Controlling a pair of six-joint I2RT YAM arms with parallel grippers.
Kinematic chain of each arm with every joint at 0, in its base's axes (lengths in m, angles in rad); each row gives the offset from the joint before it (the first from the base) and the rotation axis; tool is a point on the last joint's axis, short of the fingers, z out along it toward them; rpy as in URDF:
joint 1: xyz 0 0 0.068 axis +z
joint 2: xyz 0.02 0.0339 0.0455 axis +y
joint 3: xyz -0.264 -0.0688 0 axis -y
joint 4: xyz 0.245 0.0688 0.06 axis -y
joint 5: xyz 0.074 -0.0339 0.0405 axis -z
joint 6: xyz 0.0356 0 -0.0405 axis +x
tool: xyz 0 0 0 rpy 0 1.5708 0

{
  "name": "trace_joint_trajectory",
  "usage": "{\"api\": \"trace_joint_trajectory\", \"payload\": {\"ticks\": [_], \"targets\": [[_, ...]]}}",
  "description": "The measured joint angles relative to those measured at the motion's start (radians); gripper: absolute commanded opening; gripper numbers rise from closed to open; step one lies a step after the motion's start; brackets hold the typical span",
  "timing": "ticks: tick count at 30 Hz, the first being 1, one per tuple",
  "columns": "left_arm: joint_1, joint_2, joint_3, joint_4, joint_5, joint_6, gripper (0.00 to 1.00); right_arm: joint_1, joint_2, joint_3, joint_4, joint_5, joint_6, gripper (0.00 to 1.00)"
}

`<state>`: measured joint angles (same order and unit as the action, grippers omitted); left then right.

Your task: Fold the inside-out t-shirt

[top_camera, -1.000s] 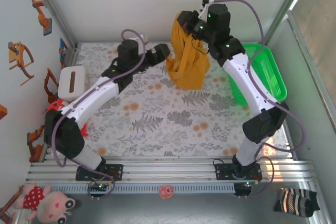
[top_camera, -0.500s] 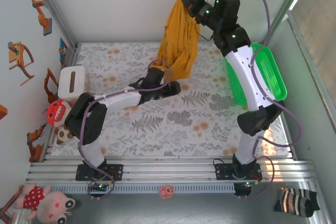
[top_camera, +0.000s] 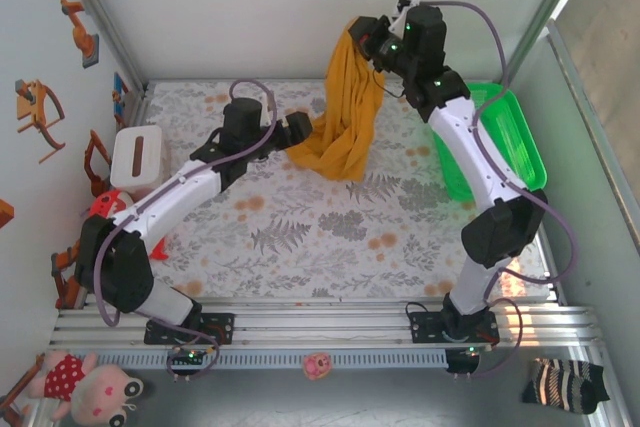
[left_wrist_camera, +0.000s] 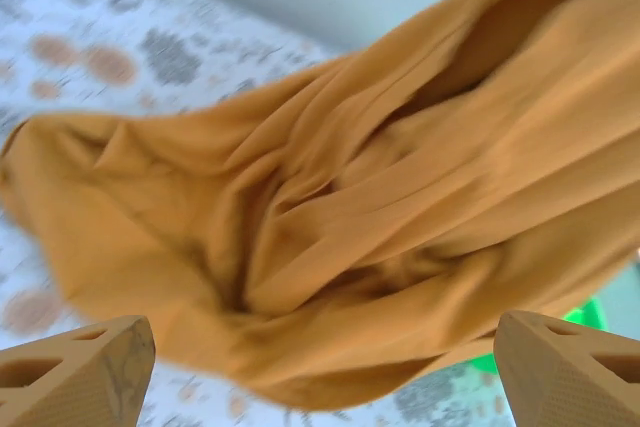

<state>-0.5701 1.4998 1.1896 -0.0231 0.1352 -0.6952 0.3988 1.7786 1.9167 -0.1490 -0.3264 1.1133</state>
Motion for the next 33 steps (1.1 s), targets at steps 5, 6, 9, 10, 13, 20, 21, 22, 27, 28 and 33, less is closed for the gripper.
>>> {"api": "trace_joint_trajectory", "payload": {"ticks": [5,6,9,10,13,20,21,22,27,28,33], "targets": [[-0.007,0.076,0.1,0.063,0.054,0.012,0.87,0.0,-0.003,-0.03,0.014,-0.007,0.018,0.0],[-0.01,0.097,0.112,0.069,0.063,0.013,0.87,0.001,-0.006,-0.033,0.019,-0.01,0.02,0.0],[-0.014,0.159,0.143,0.077,0.087,0.016,0.87,0.002,-0.021,-0.046,0.035,-0.016,0.025,0.0],[-0.017,0.18,0.152,0.077,0.094,0.017,0.87,0.003,-0.027,-0.05,0.041,-0.019,0.029,0.0],[-0.019,0.23,0.177,0.08,0.115,0.02,0.88,0.005,-0.036,-0.051,0.054,-0.025,0.039,0.0],[-0.026,0.337,0.282,0.105,0.151,0.014,0.55,0.008,-0.06,-0.077,0.072,-0.029,0.047,0.0],[-0.026,0.353,0.298,0.111,0.157,0.015,0.38,0.008,-0.065,-0.087,0.074,-0.029,0.047,0.0],[-0.025,0.371,0.316,0.116,0.166,0.012,0.18,0.007,-0.072,-0.102,0.076,-0.029,0.047,0.0],[0.018,0.407,0.403,0.103,0.217,0.012,0.0,-0.023,-0.123,-0.215,0.085,-0.024,0.045,0.0],[0.038,0.397,0.418,0.097,0.225,0.01,0.0,-0.039,-0.131,-0.238,0.085,-0.022,0.04,0.0],[0.145,0.285,0.504,0.072,0.266,-0.014,0.0,-0.103,-0.126,-0.306,0.061,0.001,-0.007,0.0]]}}
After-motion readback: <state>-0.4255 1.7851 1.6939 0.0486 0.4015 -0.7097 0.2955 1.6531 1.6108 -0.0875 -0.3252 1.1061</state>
